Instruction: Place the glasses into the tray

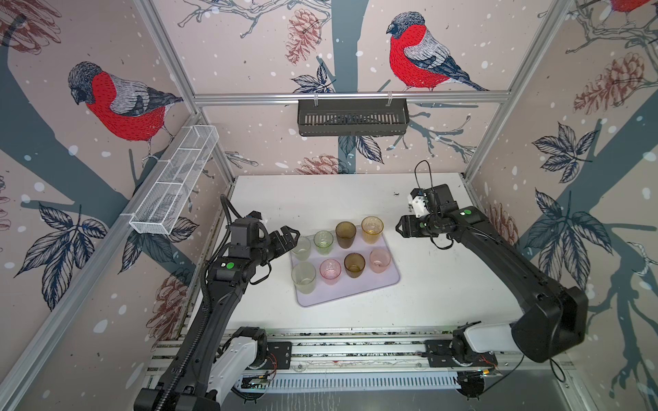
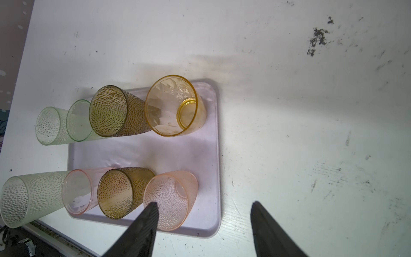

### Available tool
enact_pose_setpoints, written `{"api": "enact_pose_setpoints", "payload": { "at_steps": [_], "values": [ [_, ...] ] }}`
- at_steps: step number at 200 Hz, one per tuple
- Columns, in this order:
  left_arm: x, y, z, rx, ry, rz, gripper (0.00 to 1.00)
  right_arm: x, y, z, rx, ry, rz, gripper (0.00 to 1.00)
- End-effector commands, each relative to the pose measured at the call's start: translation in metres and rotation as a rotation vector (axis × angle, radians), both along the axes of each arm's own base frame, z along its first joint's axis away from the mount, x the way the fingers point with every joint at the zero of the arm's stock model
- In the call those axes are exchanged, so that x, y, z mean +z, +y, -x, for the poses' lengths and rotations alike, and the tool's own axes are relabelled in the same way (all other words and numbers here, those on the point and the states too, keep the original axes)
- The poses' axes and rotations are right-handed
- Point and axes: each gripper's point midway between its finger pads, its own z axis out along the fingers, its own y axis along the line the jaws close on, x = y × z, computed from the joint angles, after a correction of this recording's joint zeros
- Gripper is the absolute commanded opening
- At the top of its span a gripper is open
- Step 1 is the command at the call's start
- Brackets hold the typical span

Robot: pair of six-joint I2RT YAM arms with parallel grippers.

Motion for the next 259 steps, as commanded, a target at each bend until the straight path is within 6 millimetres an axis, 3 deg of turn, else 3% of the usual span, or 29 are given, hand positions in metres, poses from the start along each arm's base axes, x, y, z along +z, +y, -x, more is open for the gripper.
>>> {"api": "enact_pose_setpoints", "payload": {
  "at_steps": [1,50,122,146,149,183,211,259],
  "values": [
    [-0.003,0.004,-0.003,0.000,-0.008,-0.005,0.96,0.010,-0.006,-0.002,-0.012,-0.036,0.028,0.70],
    [-0.029,0.026,-0.006,0.078,0.044,-0.010,0.96,0.024,-0.010,-0.002,-0.012,-0.095,0.033,0.78],
    [-0.062,0.057,-0.009,0.169,0.085,-0.014,0.80,0.033,-0.007,0.004,0.006,-0.148,-0.010,0.87],
    [-0.071,0.064,-0.013,0.183,0.099,-0.042,0.73,0.032,-0.003,0.008,0.029,-0.138,-0.025,0.89],
    [-0.073,0.066,-0.013,0.186,0.102,-0.048,0.72,0.039,-0.004,0.010,0.029,-0.158,-0.035,0.89],
    [-0.088,0.082,-0.017,0.232,0.144,-0.064,0.53,0.041,-0.006,0.015,0.024,-0.174,-0.039,0.91],
    [-0.096,0.081,-0.024,0.206,0.151,-0.069,0.40,0.041,-0.007,0.014,0.010,-0.181,-0.046,0.92],
    [-0.116,0.080,-0.032,0.179,0.196,-0.061,0.26,0.046,-0.007,0.012,0.001,-0.194,-0.054,0.93]
  ]
}}
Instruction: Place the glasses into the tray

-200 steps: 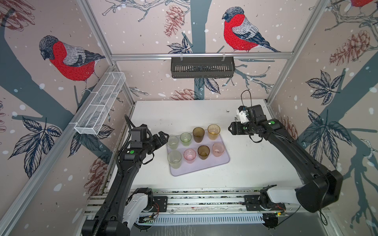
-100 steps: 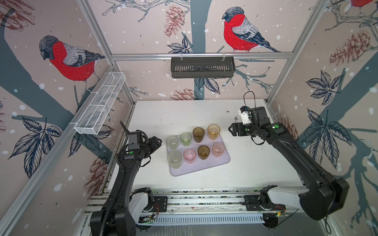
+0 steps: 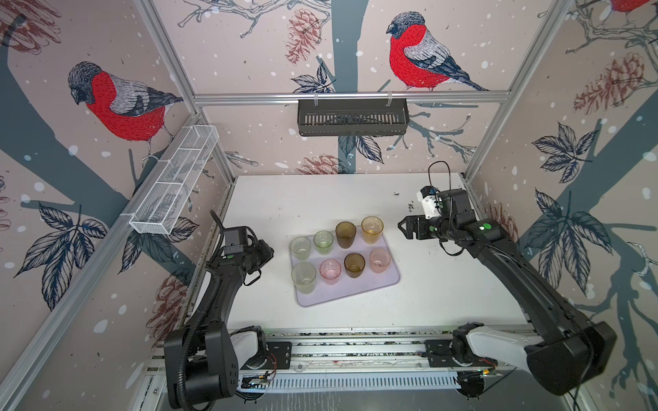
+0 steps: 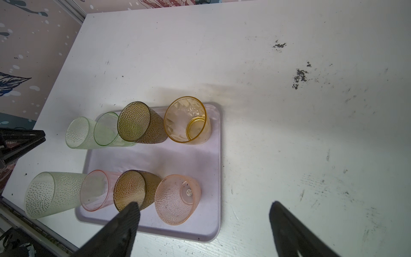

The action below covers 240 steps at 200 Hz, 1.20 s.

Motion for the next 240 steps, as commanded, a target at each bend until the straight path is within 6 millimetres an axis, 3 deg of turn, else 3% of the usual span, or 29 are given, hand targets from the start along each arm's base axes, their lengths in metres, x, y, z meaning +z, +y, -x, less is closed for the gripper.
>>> {"api": "enact_pose_setpoints", "payload": {
  "at_steps": [1,44,134,240],
  "values": [
    [-0.001,-0.001,-0.011,-0.028,-0.028,0.006,0.26,0.008,0.001,-0.005,-0.008,-0.031,-0.016,0.93],
    [-0.024,-0.010,-0.014,-0.080,0.033,0.053,0.15,0.004,0.002,-0.004,-0.016,-0.024,-0.032,0.94],
    [-0.048,-0.021,-0.027,-0.128,0.040,0.130,0.01,0.001,0.004,-0.002,-0.050,-0.024,-0.079,0.94],
    [-0.065,-0.029,-0.038,-0.147,0.055,0.154,0.00,-0.002,0.004,-0.003,-0.057,-0.018,-0.077,0.94]
  ]
}}
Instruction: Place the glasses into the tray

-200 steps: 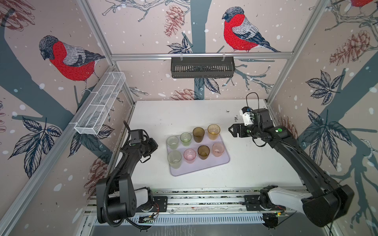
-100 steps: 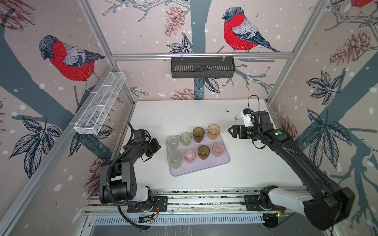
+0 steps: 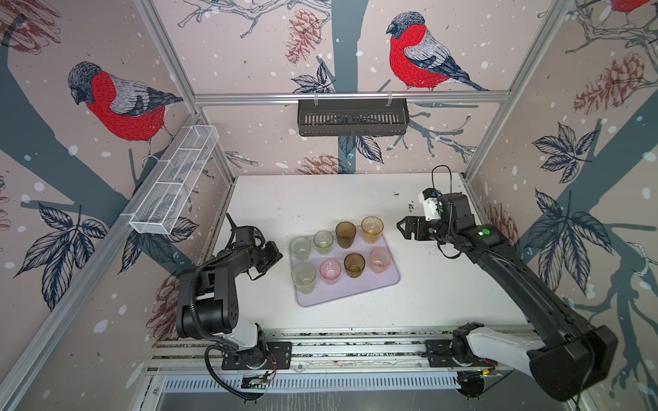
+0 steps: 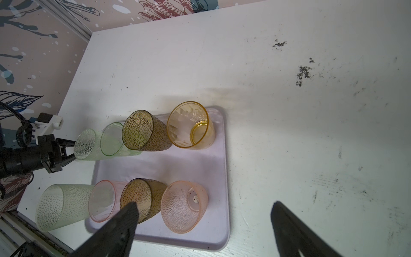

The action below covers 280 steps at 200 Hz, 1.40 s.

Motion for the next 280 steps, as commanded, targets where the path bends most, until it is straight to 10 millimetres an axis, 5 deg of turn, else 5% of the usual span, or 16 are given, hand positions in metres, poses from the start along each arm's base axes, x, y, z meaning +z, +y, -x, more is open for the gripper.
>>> {"api": "enact_pose_setpoints", "payload": {
  "at_steps": [1,280],
  "values": [
    [0.004,-0.003,-0.012,-0.019,-0.048,0.003,0.00,0.003,0.001,-0.003,-0.011,-0.012,-0.011,0.94],
    [-0.008,-0.063,-0.049,-0.121,-0.066,0.062,0.00,0.012,-0.010,-0.004,-0.047,-0.046,0.011,0.95]
  ]
}}
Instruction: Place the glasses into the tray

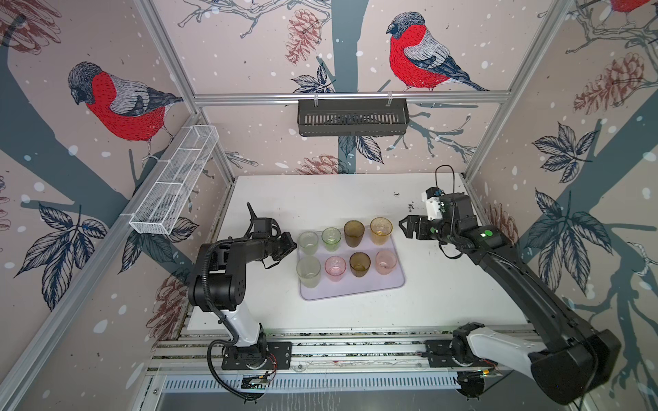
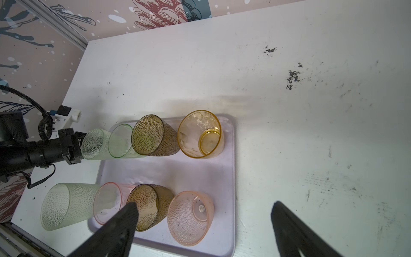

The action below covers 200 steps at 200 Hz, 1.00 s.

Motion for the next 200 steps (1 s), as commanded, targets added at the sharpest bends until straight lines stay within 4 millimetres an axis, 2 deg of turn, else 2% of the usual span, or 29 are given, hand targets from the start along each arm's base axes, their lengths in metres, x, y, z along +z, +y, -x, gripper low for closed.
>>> {"api": "enact_pose_setpoints", "payload": {
  "at_steps": [1,46,104,158,200],
  "values": [
    [-0.001,-0.007,-0.002,-0.008,0.003,0.014,0.00,0.005,-0.002,-0.002,-0.005,-0.026,0.007,0.95],
    [0.000,-0.020,-0.009,-0.033,-0.014,0.017,0.00,0.008,-0.006,-0.001,-0.017,-0.035,0.009,0.95],
    [0.002,-0.024,-0.018,-0.036,-0.031,0.026,0.00,0.009,-0.009,-0.002,-0.026,-0.045,0.013,0.95],
    [0.010,-0.014,-0.019,-0.027,-0.041,-0.044,0.05,0.018,-0.018,-0.006,-0.055,-0.087,0.041,0.95],
    [0.027,0.008,-0.015,0.016,-0.066,-0.085,0.11,0.034,-0.031,-0.009,-0.103,-0.150,0.072,0.96]
  ]
}}
